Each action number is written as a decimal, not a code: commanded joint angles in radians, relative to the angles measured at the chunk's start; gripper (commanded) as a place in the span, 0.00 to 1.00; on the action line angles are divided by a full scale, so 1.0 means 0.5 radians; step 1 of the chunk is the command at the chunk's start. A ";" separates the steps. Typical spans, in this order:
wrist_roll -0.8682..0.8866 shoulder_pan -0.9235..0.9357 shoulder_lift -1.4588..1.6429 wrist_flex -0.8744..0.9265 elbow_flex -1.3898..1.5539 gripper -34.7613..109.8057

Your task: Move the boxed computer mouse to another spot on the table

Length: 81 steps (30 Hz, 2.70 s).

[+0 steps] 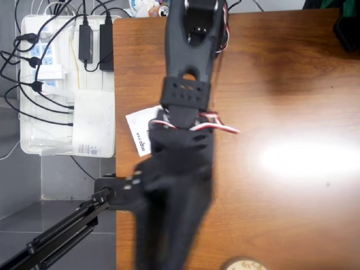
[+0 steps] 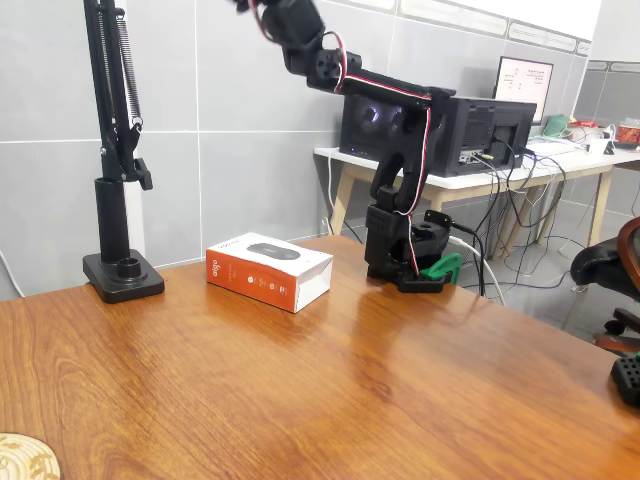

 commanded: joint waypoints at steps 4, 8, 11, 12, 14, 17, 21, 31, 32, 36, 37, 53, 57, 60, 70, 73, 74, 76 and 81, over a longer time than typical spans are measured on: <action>-1.157 0.074 0.144 -0.678 0.037 0.24; -1.160 0.071 0.644 -1.092 0.666 0.24; -1.160 0.080 1.040 -1.381 1.169 0.24; -1.160 0.083 1.154 -1.445 1.319 0.24; -1.160 0.086 1.387 -1.494 1.620 0.24; -1.157 0.055 1.678 -1.528 2.013 0.24; -1.181 0.074 1.856 -1.531 2.295 0.24; -1.150 -0.025 2.381 -1.384 2.675 0.24; -1.123 -0.061 2.436 -1.362 2.675 0.24; -1.104 -0.166 2.675 -1.399 2.675 0.24; -1.123 -0.184 2.675 -1.451 2.675 0.24; -0.773 -0.233 2.675 -1.531 2.675 0.24; -0.761 -0.233 2.675 -1.531 2.675 0.24; -0.755 -0.233 2.675 -1.531 2.675 0.24; -0.752 -0.233 2.675 -1.531 2.675 0.24; -0.749 -0.233 2.675 -1.531 2.675 0.24; -0.749 -0.233 2.675 -1.531 2.675 0.24; -0.749 -0.233 2.675 -1.531 2.675 0.24; -0.746 -0.233 2.675 -1.531 2.675 0.24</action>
